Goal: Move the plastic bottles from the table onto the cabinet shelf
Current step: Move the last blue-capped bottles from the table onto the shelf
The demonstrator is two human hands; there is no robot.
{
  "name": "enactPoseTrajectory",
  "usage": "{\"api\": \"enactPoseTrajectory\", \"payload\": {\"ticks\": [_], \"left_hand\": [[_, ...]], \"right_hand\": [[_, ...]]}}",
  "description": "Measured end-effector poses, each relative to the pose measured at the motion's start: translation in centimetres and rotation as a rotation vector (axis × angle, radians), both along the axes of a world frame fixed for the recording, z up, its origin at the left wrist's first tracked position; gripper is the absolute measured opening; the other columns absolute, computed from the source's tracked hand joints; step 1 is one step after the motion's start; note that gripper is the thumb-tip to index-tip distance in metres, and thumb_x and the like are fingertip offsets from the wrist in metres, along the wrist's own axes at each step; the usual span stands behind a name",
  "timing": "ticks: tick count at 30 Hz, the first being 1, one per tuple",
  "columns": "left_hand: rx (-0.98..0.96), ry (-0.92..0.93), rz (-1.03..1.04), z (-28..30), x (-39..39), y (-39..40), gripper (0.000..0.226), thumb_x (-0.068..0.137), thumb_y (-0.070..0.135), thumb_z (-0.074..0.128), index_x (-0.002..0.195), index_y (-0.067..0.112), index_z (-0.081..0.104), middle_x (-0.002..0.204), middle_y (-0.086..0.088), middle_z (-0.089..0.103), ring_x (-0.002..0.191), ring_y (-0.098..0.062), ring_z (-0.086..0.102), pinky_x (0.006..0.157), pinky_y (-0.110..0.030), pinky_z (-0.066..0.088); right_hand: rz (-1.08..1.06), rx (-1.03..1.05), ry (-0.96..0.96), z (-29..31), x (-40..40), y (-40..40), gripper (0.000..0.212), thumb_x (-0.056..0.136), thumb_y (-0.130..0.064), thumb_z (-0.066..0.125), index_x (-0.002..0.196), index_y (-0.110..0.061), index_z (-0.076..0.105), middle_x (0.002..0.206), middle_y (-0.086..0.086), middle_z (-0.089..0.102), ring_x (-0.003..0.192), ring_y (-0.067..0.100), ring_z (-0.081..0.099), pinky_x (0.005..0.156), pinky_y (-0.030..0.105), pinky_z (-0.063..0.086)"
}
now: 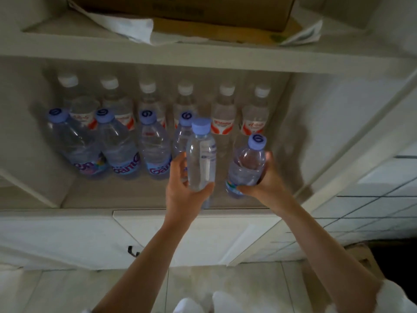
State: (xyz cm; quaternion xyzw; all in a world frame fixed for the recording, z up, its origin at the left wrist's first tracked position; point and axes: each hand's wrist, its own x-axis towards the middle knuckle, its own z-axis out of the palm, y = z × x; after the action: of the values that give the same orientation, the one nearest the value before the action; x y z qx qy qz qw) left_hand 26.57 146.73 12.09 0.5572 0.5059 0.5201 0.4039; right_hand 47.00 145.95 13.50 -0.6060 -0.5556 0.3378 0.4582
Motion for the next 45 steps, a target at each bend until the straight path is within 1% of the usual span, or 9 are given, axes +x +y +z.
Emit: {"api": "enactPoseTrajectory", "payload": {"ticks": [4,8,14,19,26,29,34,40,45], "left_hand": [[0.004,-0.022,0.039,-0.6,0.6,-0.1,0.085,0.062,0.018,0.085,0.136,0.026,0.042,0.126,0.007,0.059,0.115,-0.015,0.06,0.096,-0.047,0.052],[0.002,-0.006,0.042,-0.7,0.4,-0.4,0.087,0.063,0.017,0.087,0.136,0.026,0.041,0.126,0.008,0.059,0.117,-0.017,0.059,0.095,-0.049,0.052],[0.024,0.087,-0.008,-0.7,0.8,-1.3,0.077,0.066,0.017,0.087,0.126,0.038,0.044,0.116,0.022,0.058,0.102,0.0,0.062,0.084,-0.026,0.055],[0.039,0.093,0.0,-0.6,1.2,-1.2,0.083,0.066,0.013,0.087,0.119,0.057,0.039,0.114,0.036,0.055,0.102,0.005,0.059,0.08,-0.012,0.049],[0.047,0.132,-0.02,-0.7,2.2,-0.8,0.074,0.068,0.022,0.086,0.128,0.036,0.045,0.113,0.022,0.062,0.102,-0.002,0.062,0.088,-0.033,0.055],[0.052,0.146,-0.027,-0.6,2.7,-0.7,0.071,0.07,0.025,0.084,0.129,0.036,0.045,0.111,0.026,0.061,0.102,0.001,0.061,0.088,-0.031,0.054],[0.045,0.129,-0.028,-0.3,3.8,-0.4,0.067,0.075,0.028,0.082,0.129,0.041,0.044,0.112,0.025,0.062,0.103,0.003,0.062,0.087,-0.032,0.056],[0.059,0.103,-0.004,-0.3,5.8,0.6,0.071,0.076,0.024,0.08,0.132,0.041,0.04,0.124,0.015,0.06,0.113,-0.008,0.06,0.091,-0.038,0.056],[0.068,0.05,0.022,-0.2,7.4,2.2,0.075,0.078,0.014,0.079,0.138,0.03,0.037,0.131,0.007,0.055,0.119,-0.011,0.055,0.097,-0.032,0.052]], "right_hand": [[0.09,-0.055,0.062,-0.6,1.3,0.0,0.091,0.057,0.01,0.084,0.127,-0.023,0.036,0.117,-0.008,0.059,0.106,-0.001,0.06,0.084,0.02,0.05],[0.082,-0.025,0.013,-0.5,0.8,-0.2,0.087,0.059,0.0,0.086,0.118,-0.041,0.037,0.121,-0.008,0.056,0.113,0.009,0.058,0.092,0.027,0.05],[0.052,0.027,-0.014,-0.5,0.3,-2.4,0.096,0.062,0.004,0.083,0.133,-0.028,0.028,0.121,-0.014,0.052,0.109,0.001,0.059,0.086,0.018,0.052],[-0.043,0.012,-0.045,-1.1,0.3,-3.0,0.085,0.05,-0.029,0.087,0.116,-0.056,0.04,0.123,0.006,0.053,0.11,0.017,0.06,0.091,0.03,0.051],[0.03,-0.043,0.028,-2.7,1.6,-3.2,0.078,0.064,0.008,0.078,0.115,-0.039,0.042,0.118,-0.008,0.056,0.11,0.011,0.06,0.091,0.027,0.049],[-0.006,-0.022,0.054,-2.6,1.2,-3.0,0.08,0.063,0.005,0.082,0.116,-0.037,0.041,0.118,-0.008,0.057,0.108,0.004,0.061,0.086,0.021,0.051],[-0.043,0.013,0.074,-3.2,0.5,-3.1,0.071,0.065,-0.003,0.083,0.116,-0.037,0.046,0.115,-0.009,0.061,0.11,0.017,0.062,0.09,0.038,0.054],[-0.215,0.034,0.003,-3.3,0.1,-1.9,0.053,0.072,0.013,0.072,0.105,-0.017,0.044,0.106,0.002,0.057,0.086,0.0,0.064,0.064,0.008,0.049],[-0.312,0.038,0.012,-3.3,0.5,0.1,0.052,0.076,0.002,0.074,0.116,-0.01,0.042,0.11,0.004,0.054,0.094,0.02,0.06,0.07,0.015,0.054]]}}
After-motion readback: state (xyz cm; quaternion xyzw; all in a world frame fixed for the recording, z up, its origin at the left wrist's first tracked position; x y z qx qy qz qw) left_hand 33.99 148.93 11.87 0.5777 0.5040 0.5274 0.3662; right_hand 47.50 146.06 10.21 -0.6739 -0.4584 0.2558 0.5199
